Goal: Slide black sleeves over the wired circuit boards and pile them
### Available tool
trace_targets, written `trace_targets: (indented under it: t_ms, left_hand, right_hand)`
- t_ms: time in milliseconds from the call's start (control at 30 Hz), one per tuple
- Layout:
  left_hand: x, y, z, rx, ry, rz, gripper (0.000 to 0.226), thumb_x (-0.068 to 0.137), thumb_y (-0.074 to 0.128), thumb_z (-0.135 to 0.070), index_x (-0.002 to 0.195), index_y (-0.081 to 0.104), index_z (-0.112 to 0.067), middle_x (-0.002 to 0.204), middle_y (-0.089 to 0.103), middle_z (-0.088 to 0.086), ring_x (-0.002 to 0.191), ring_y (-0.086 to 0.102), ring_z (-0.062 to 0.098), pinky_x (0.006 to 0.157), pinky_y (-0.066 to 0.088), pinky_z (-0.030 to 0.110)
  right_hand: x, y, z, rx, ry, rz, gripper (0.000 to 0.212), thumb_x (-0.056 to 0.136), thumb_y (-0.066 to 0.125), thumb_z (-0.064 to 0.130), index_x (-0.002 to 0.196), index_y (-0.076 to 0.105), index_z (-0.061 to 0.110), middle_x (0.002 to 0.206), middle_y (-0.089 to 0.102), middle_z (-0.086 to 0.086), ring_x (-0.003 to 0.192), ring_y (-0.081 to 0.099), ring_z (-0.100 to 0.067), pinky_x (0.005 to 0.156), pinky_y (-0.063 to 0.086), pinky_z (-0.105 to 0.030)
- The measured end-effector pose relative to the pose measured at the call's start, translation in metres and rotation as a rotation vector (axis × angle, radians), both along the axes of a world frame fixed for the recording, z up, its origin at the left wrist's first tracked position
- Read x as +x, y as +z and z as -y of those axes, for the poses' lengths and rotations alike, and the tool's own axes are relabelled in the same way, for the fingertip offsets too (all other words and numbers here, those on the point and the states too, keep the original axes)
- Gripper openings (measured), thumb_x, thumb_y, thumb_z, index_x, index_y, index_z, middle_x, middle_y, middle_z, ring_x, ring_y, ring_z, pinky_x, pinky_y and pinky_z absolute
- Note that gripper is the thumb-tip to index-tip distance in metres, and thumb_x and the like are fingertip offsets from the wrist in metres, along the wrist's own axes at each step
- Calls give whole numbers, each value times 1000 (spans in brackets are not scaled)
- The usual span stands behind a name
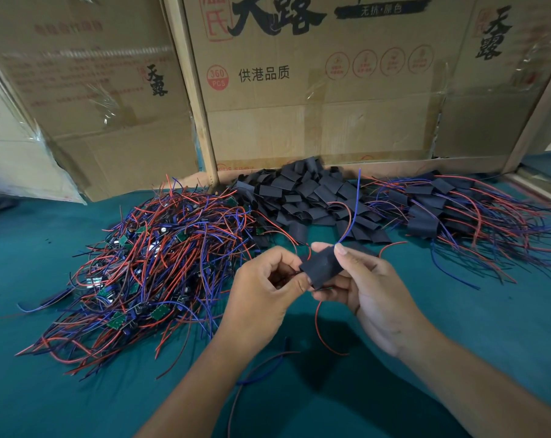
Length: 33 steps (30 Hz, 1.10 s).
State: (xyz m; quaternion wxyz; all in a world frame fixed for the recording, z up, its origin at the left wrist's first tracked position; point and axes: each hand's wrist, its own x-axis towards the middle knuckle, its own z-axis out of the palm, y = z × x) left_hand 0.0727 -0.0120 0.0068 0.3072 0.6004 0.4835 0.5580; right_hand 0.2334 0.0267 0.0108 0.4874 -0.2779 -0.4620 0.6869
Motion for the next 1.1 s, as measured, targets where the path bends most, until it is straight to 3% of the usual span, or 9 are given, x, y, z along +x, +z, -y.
trace_targets:
  t_ms: [200, 333, 400, 567, 700, 867, 1033, 1100]
  left_hand:
    - [0, -1, 0, 10, 19, -40, 15, 84, 77, -15, 78, 64, -21, 63, 63, -8, 57, 48, 8, 55, 40, 25]
    - [0, -2, 0, -8, 10, -48, 19, 79, 77, -32, 78, 63, -20, 62, 55, 3, 59, 42, 12, 54, 35, 33]
    - [-1, -1, 0, -18, -20, -62, 17, 79, 76, -32, 80, 63, -21, 64, 55, -2, 61, 43, 11, 56, 36, 30]
    - [-5, 0, -1, -31, -17, -136, 12, 92, 70, -22, 82, 64, -23, 66, 54, -9, 62, 43, 9, 57, 36, 28]
    - [-4, 0, 0, -18, 30, -193, 16, 95, 66, -22, 80, 63, -21, 69, 53, 8, 62, 41, 8, 57, 35, 33]
    - [-6, -6, -2, -22, 62, -284, 20, 96, 64, -30, 78, 57, -24, 61, 42, -10, 57, 36, 4, 53, 30, 21]
    - [-5, -7, -3, -78, 46, -205, 13, 96, 64, -30, 83, 62, -28, 63, 52, 3, 58, 44, 11, 55, 39, 34]
    - [-5, -7, -4, -91, 44, -201, 14, 96, 63, -30, 83, 62, -31, 67, 58, 8, 59, 48, 11, 57, 43, 37]
  right_hand:
    - [-2, -3, 3, 52, -51, 59, 29, 90, 60, 18, 111, 69, 0, 96, 68, -31, 74, 65, -27, 61, 56, -28]
    - [1, -6, 0, 80, -44, 102, 18, 93, 59, 7, 102, 68, -5, 99, 69, -31, 74, 65, -24, 61, 56, -25]
    - [3, -7, -3, 83, -57, 111, 15, 94, 59, 5, 99, 69, -4, 92, 71, -25, 71, 65, -21, 61, 56, -25]
    - [11, -2, -13, 40, -69, 49, 26, 86, 64, 13, 105, 66, -4, 90, 71, -17, 69, 66, -20, 61, 56, -23]
    - [15, 0, -15, 21, -14, 45, 30, 77, 69, 15, 102, 66, -1, 89, 72, -11, 76, 69, -15, 64, 57, -22]
    - [25, 6, -29, 31, -196, 9, 27, 74, 69, 13, 97, 65, -1, 81, 72, -9, 71, 69, -16, 61, 56, -21]
    - [62, 17, -65, -17, -409, -67, 4, 86, 67, 5, 85, 65, 1, 78, 71, -6, 75, 68, -18, 68, 58, -23]
    - [76, 26, -91, -44, -508, -111, 13, 92, 63, 2, 79, 62, 2, 76, 70, -6, 79, 68, -22, 69, 59, -24]
